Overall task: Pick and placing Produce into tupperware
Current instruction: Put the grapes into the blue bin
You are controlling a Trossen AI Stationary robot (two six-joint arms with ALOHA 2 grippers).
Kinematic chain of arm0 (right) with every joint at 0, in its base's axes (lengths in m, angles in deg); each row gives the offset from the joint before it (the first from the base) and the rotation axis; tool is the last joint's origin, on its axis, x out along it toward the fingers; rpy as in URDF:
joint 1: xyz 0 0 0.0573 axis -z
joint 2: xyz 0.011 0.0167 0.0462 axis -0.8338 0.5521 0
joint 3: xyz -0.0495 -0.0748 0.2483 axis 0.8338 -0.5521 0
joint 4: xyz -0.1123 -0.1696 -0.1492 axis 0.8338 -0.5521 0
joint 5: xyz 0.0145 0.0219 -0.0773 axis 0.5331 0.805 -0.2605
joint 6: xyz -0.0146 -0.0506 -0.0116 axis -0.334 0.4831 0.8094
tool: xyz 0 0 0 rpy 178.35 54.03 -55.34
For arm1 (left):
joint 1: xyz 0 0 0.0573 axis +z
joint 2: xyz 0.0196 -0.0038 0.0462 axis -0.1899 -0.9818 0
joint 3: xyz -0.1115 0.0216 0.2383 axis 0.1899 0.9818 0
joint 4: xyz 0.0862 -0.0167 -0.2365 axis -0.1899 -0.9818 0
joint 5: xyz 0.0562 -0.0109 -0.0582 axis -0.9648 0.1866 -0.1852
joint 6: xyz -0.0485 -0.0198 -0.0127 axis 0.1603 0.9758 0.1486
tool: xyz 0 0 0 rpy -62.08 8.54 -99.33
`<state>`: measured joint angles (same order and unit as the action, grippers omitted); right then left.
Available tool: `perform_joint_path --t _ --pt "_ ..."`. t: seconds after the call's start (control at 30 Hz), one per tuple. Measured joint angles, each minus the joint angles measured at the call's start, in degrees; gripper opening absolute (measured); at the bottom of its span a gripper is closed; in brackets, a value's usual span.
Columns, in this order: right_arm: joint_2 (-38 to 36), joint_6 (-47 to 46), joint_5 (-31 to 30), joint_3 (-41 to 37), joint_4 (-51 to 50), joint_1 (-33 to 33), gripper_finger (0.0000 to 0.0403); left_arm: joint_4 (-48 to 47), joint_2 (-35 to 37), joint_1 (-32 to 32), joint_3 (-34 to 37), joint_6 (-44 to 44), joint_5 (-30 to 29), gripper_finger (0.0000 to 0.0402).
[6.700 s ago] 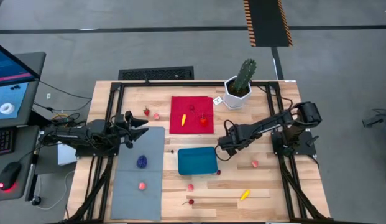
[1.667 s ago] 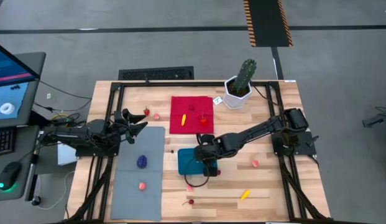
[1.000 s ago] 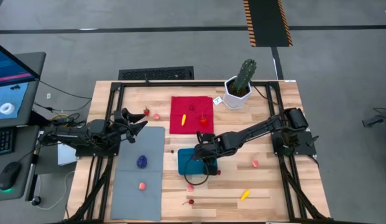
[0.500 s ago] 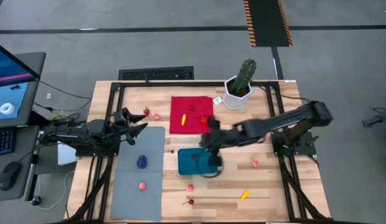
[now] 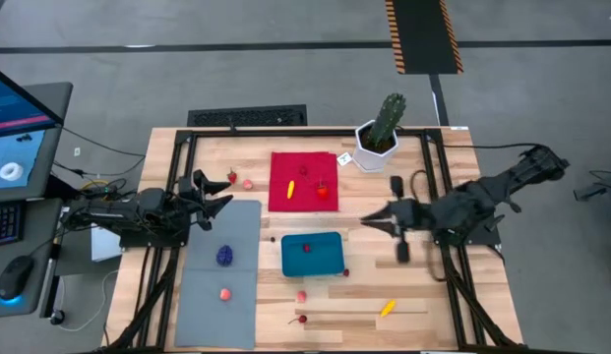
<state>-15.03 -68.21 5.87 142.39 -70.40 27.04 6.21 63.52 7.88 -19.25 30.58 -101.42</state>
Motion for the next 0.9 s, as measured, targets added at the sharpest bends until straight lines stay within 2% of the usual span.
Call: perform_joint_path --t 0.27,0.5,0.7,0.9 --pt "-8.7 -3.1 -14.2 -13.6 6.4 -10.1 0.0052 -0.5 0.0 0.0 0.0 1.2 0.2 0.0215" --pt "-12.1 -1.4 -18.4 -23.1 16.7 -18.4 0.0052 -0.5 0.0 0.0 0.0 1.6 -0.7 0.0215" --pt "-13.2 -1.6 -23.2 -30.9 23.5 -22.5 0.0052 -4.4 0.0 0.0 0.0 4.2 -2.1 0.0215" --pt "-14.1 -1.4 -23.8 -38.9 32.7 -25.1 0.0052 -3.2 0.0 0.0 -0.4 1.5 -2.1 0.0215"
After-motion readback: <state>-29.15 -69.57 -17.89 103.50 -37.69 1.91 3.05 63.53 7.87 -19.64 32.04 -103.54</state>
